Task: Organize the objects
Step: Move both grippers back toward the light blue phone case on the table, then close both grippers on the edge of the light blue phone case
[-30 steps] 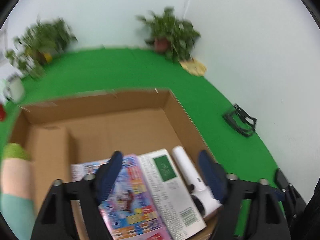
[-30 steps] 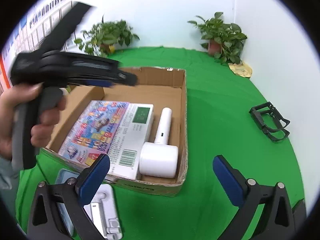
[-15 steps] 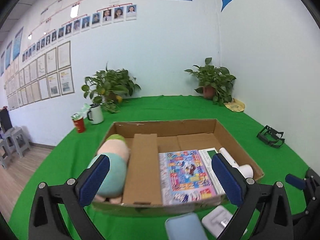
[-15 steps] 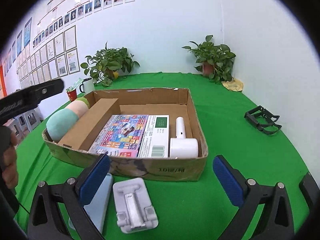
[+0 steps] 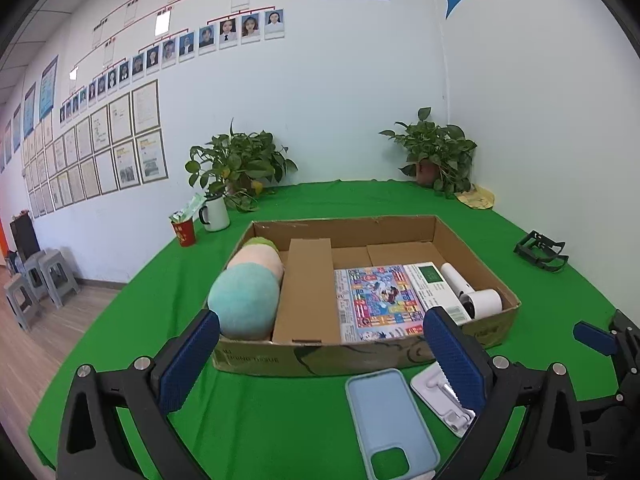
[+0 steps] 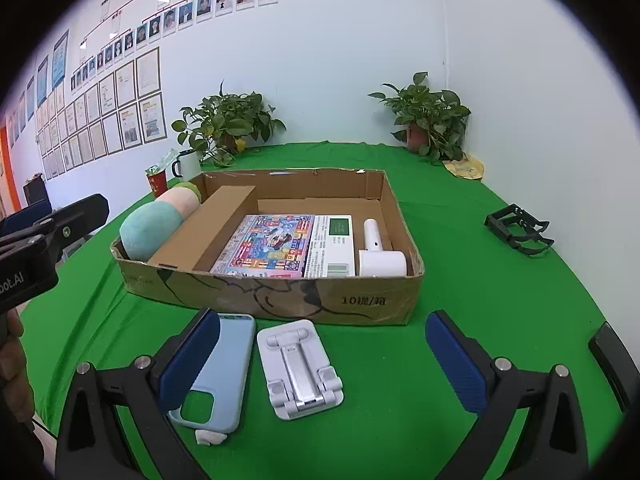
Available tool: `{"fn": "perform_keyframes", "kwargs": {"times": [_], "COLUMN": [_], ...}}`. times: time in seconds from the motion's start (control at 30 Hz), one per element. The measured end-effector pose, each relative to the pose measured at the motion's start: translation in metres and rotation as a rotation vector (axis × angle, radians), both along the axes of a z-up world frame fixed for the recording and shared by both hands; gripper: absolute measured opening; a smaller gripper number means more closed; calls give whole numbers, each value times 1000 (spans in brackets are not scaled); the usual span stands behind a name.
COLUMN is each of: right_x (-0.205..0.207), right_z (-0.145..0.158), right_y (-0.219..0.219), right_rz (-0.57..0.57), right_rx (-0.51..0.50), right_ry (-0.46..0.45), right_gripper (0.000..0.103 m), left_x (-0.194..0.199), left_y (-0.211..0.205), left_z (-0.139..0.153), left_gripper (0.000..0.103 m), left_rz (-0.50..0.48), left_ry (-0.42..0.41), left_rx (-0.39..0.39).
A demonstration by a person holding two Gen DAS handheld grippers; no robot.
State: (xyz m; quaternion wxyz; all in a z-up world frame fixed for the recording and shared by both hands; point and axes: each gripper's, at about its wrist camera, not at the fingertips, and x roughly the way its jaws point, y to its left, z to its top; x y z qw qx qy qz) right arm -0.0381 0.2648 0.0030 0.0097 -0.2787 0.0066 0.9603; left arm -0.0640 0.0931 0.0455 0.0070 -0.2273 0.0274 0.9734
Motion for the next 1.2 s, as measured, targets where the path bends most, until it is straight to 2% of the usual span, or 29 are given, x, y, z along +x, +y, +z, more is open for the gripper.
{"fn": "perform_keyframes", "kwargs": {"times": [0.27, 0.57, 0.7, 0.77, 0.83, 1.0, 1.1, 1.2], "right_x": [7, 8, 6, 6, 7, 11, 13, 10], "right_z": [-9, -13, -17, -21, -29, -63, -74, -77], "right_y": [-5, -4, -5, -4, -1, -3, -16, -25], "right_rz": [-11, -17, 14, 59, 110, 230, 283, 309], "right_rx": [17, 22, 7, -28, -77, -180, -189, -201], "right_ry": [-22, -27, -31, -43, -67, -194, -232, -255], "right_gripper": [102, 102, 102, 102, 102, 102, 101, 94], "left_x": [0, -7, -10, -14, -20, -27, -35, -42], "left_y": [12, 11, 9, 6, -2, -12, -13, -14], "left_z": [-22, -30, -38, -47, -59, -94, -118, -136], "left_gripper": [103, 103, 103, 103, 103, 101, 92, 79], "left_rz": [-51, -44, -52, -57, -83, -139, -161, -209], "left_ry": [-39, -55, -68, -102, -165, -287, -373, -446], "left_rx": [28, 40, 36, 30, 68, 115, 148, 206]}}
